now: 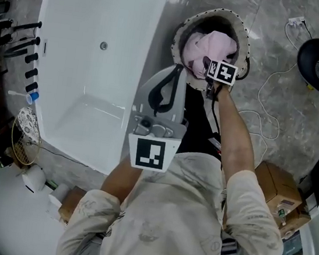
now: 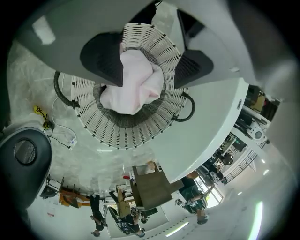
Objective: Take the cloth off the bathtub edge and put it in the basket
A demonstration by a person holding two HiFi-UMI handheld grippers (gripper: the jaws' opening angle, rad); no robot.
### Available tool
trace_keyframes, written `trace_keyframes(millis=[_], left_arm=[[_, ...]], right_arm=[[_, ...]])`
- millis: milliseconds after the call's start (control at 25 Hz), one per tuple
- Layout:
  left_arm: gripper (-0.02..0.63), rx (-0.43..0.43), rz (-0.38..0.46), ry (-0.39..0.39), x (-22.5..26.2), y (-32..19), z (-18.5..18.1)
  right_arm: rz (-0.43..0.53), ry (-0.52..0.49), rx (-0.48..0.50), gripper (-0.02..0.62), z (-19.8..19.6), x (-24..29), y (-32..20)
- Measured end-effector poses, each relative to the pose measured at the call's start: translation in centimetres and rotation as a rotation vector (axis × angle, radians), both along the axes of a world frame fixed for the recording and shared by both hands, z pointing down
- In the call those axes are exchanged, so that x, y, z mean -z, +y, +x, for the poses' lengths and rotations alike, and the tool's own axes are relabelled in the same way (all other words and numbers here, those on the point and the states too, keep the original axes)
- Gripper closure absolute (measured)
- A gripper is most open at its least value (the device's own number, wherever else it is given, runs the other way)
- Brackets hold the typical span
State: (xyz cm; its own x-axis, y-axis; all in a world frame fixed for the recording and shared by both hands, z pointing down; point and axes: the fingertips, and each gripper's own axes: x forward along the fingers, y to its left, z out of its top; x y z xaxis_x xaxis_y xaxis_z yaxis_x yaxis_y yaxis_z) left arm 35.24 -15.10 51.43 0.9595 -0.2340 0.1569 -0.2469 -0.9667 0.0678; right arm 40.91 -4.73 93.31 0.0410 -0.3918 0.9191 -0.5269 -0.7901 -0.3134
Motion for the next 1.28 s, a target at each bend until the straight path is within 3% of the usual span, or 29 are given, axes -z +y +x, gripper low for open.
trace_keyframes(millis=[280,640,1080,1280], left_arm=[[0.604,0.014,0.015,0.010,0.8,0.5,-0.4],[0.604,0.076,0.028,0.028,2.4,0.9,-3.8],[0.604,0.156,0.052,0.069,6.3,0.5,-9.0],[0.606,0.216,0.046,0.105,8.2,-0.1,-11.1]], right_arm=[[-0.008,0.002,0.020,0.249,-0.8,0.0,1.0],[0.041,0.031,0.060,0.250,-2.3,2.7,0.0],[0.164,0.135,0.143,0.252,-4.8,11.1,-2.0],[0.250,0.261,0.231,0.252,-5.2,17.2,-3.7]])
